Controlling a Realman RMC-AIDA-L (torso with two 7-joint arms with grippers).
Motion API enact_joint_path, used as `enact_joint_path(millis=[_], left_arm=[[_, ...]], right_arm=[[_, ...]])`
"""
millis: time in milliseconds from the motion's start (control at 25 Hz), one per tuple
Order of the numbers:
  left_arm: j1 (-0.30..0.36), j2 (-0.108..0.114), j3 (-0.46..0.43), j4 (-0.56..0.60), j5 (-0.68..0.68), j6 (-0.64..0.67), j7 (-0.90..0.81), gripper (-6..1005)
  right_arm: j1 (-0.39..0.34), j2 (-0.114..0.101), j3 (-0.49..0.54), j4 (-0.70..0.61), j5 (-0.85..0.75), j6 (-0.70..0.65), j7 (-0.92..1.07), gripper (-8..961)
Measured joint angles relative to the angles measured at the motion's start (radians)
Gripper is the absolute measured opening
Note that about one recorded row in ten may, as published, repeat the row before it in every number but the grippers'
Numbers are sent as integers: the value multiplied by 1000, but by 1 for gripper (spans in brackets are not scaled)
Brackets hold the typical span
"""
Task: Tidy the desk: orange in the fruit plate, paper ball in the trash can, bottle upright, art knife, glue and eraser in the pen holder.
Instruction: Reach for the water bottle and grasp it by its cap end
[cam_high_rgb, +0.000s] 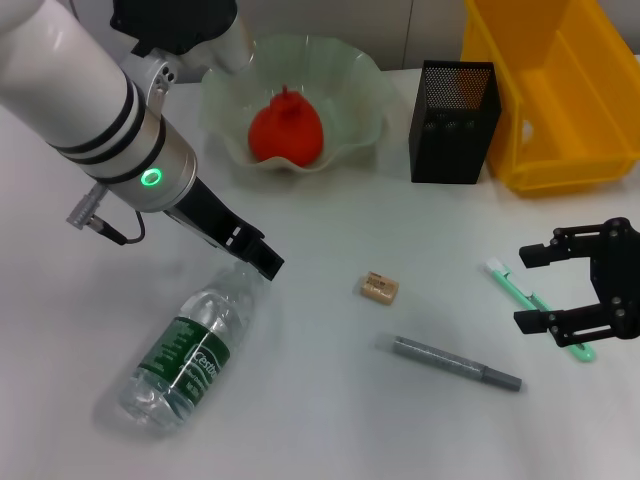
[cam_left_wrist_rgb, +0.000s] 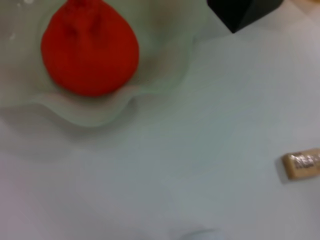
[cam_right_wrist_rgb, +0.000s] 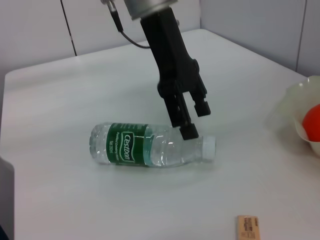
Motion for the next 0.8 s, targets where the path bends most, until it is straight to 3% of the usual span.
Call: enact_joint_path(millis=[360,800], left_arm=[[-22,0,11,-156,-2,-132,39,835],[-25,0,50,-201,-40,-192,63,835]], right_arm=[[0,1,-5,36,6,0,-20,768],[8,1,-6,48,17,0,-20,768]])
